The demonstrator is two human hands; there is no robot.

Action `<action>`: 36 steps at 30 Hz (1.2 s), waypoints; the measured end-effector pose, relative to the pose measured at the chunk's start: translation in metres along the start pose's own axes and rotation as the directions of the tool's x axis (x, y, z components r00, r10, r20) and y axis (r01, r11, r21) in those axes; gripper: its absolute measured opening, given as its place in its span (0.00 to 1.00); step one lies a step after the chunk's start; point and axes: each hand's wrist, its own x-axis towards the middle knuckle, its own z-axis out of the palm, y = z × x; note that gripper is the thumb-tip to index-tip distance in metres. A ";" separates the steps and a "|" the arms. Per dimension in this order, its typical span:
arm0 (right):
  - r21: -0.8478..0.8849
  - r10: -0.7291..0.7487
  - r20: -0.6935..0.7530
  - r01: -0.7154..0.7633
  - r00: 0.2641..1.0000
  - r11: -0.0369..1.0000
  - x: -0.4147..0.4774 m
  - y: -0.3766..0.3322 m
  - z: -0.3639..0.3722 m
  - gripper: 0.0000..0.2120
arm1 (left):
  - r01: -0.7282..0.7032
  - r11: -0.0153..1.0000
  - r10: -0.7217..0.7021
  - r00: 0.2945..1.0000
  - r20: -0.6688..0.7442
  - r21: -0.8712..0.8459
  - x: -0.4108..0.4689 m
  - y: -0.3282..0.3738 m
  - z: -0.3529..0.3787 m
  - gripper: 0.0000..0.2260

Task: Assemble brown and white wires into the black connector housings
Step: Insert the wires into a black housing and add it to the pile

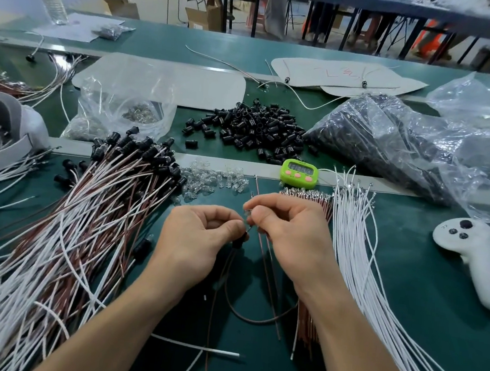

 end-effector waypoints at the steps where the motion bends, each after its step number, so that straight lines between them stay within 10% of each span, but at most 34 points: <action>1: -0.037 -0.002 0.015 0.003 1.000 0.999 0.000 0.000 -0.001 0.08 | 0.001 1.000 -0.001 1.000 0.003 0.000 0.000 0.000 0.000 0.11; 21: -0.361 -0.066 0.121 0.106 0.990 0.926 -0.003 -0.008 -0.017 0.14 | 0.018 0.998 -0.019 1.000 0.009 0.055 -0.003 -0.003 0.004 0.10; 36: -0.229 0.011 0.097 0.012 0.995 0.973 0.000 -0.005 -0.020 0.07 | 0.019 0.997 -0.023 0.998 0.056 0.070 -0.001 -0.001 0.004 0.10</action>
